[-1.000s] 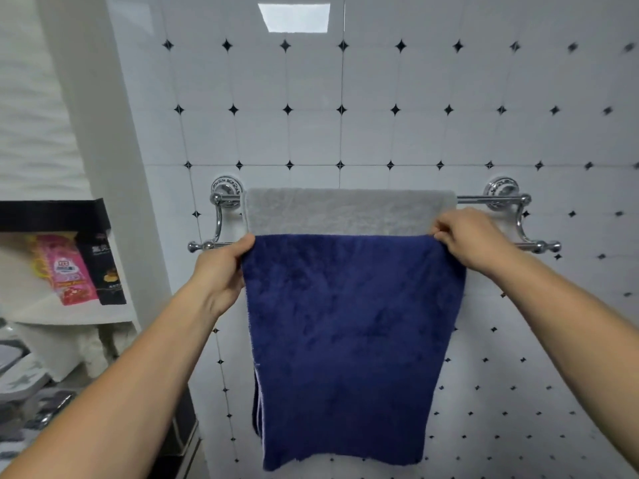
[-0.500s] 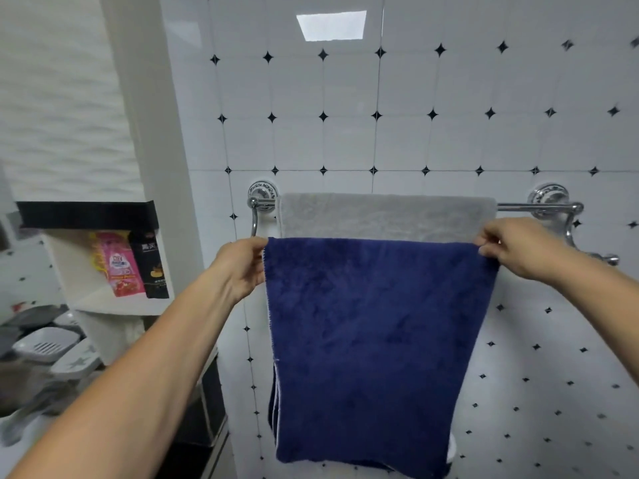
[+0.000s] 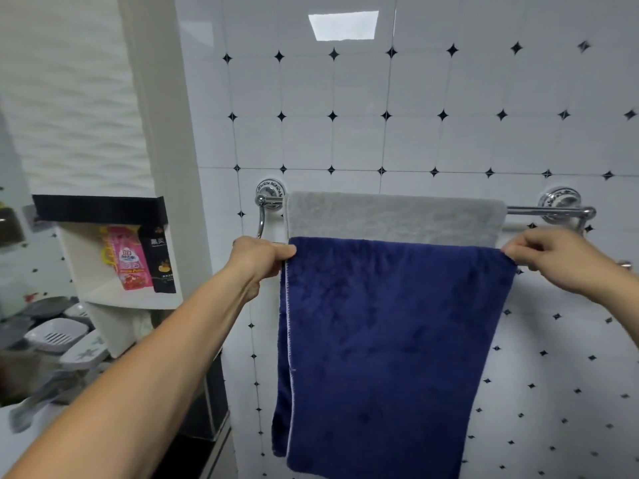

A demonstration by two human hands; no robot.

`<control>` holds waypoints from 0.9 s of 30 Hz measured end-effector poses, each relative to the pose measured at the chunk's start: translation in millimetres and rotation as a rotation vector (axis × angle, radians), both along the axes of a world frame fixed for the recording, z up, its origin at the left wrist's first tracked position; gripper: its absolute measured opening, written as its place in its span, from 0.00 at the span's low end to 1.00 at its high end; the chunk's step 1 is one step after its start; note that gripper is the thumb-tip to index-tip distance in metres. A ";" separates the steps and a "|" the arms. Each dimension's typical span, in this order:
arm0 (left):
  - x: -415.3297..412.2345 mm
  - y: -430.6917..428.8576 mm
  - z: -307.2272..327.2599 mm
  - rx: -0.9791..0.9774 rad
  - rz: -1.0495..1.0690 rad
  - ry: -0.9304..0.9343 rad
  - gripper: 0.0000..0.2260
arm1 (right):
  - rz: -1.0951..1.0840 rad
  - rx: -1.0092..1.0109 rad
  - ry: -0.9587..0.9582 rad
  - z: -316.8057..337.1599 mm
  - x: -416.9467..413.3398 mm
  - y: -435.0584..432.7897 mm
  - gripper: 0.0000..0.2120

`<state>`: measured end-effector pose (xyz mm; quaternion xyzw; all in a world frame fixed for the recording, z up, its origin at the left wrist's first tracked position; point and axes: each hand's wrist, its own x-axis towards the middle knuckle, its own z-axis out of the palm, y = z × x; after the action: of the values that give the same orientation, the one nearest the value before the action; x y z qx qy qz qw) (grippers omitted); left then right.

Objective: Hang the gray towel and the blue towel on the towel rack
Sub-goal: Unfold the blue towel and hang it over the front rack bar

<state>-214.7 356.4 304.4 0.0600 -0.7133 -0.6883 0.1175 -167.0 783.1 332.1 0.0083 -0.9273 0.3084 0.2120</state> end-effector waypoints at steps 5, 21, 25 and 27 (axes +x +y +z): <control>-7.0 2.7 0.0 -0.017 0.029 0.014 0.10 | -0.187 -0.375 -0.138 -8.2 10.3 3.5 0.10; -9.1 -17.6 -44.1 -0.011 -0.016 -0.030 0.04 | 0.006 -0.528 -0.342 -61.9 26.4 -3.7 0.07; -7.2 -13.3 -23.6 0.069 -0.212 -0.087 0.03 | -0.080 -0.689 -0.062 -40.0 7.3 -17.0 0.10; -5.5 -5.4 -15.9 0.074 -0.250 -0.129 0.03 | -0.145 -0.718 0.016 -32.6 0.9 -23.7 0.11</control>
<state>-220.1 351.0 288.5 0.0191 -0.6953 -0.7183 -0.0177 -166.1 759.4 299.4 -0.1300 -0.7563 0.5984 0.2302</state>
